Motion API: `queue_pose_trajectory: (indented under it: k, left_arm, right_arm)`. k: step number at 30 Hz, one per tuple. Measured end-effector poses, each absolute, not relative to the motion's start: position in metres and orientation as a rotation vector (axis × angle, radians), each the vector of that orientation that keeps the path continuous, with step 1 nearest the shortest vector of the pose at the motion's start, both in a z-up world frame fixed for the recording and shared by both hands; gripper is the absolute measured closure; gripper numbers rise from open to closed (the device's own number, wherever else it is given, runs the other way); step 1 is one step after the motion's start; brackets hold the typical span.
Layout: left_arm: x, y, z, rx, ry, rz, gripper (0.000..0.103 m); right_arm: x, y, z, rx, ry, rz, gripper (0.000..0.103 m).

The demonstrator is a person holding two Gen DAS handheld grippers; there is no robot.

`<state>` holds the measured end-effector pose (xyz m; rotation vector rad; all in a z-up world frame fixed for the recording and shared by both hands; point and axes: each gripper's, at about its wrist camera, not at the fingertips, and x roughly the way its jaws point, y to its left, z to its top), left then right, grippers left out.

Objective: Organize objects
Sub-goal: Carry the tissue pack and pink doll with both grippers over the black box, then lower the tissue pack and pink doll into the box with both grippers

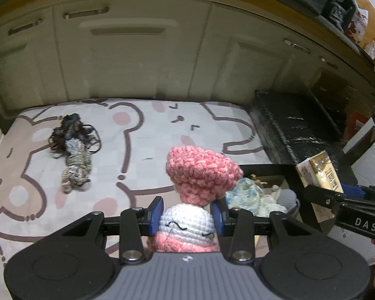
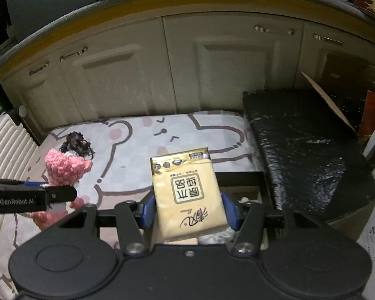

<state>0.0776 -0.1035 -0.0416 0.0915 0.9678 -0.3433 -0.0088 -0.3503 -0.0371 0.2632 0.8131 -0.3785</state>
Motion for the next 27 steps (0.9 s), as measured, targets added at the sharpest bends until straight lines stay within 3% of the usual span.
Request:
queue_pose_trajectory:
  k: [27]
  left_arm:
    - [0.094, -0.175, -0.078, 0.074, 0.974, -0.513, 0.061]
  right_arm:
    - [-0.011, -0.367, -0.107, -0.052, 1.001, -0.043, 0.047]
